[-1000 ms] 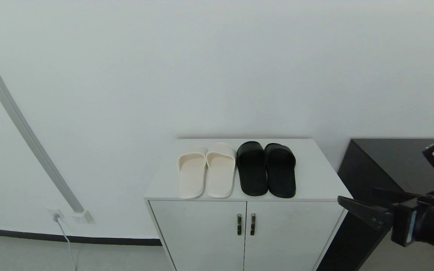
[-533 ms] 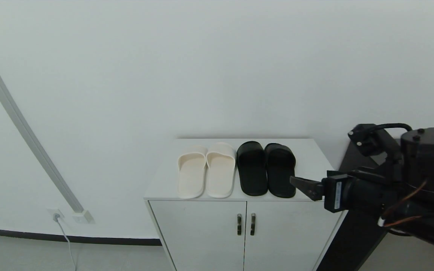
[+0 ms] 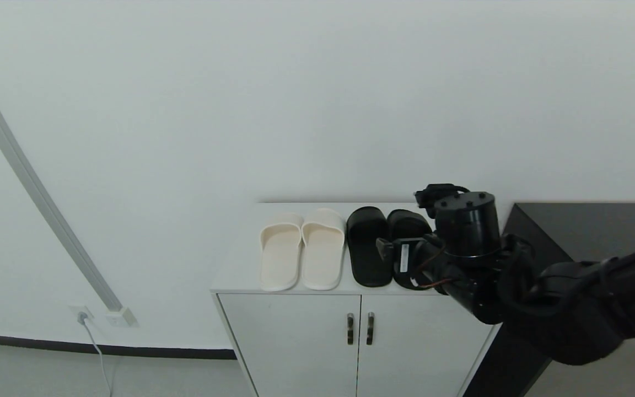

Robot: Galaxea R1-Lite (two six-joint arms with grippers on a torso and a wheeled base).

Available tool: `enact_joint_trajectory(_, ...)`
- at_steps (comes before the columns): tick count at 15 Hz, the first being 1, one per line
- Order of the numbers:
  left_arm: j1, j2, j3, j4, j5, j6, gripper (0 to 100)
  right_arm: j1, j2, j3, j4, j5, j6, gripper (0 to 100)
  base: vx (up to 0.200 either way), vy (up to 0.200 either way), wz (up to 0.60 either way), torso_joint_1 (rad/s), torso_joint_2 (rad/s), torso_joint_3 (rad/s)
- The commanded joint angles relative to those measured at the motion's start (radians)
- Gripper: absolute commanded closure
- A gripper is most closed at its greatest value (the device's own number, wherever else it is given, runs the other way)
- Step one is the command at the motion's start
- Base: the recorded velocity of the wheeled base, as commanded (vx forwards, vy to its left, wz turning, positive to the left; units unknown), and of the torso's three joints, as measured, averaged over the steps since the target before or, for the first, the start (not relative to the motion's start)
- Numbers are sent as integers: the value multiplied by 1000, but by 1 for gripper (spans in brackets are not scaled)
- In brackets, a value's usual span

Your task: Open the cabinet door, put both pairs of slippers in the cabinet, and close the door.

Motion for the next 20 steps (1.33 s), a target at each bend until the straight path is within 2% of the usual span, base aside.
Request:
enact_joint_trajectory(1,1,1,0,0,0,0,100,1,152,-96,-18,-39,0,0,0,0,0,0,0,0)
enact_joint_trajectory(9,0,1,0,0,0,-2,100,-41,380,-351,-19,-121,-5,0,0,0,0,0,0,0)
enact_joint_trajectory(20,0,1,0,0,0,-2,100,-129,524,-577,10,-118,-28,0,0,0,0,0,0,0)
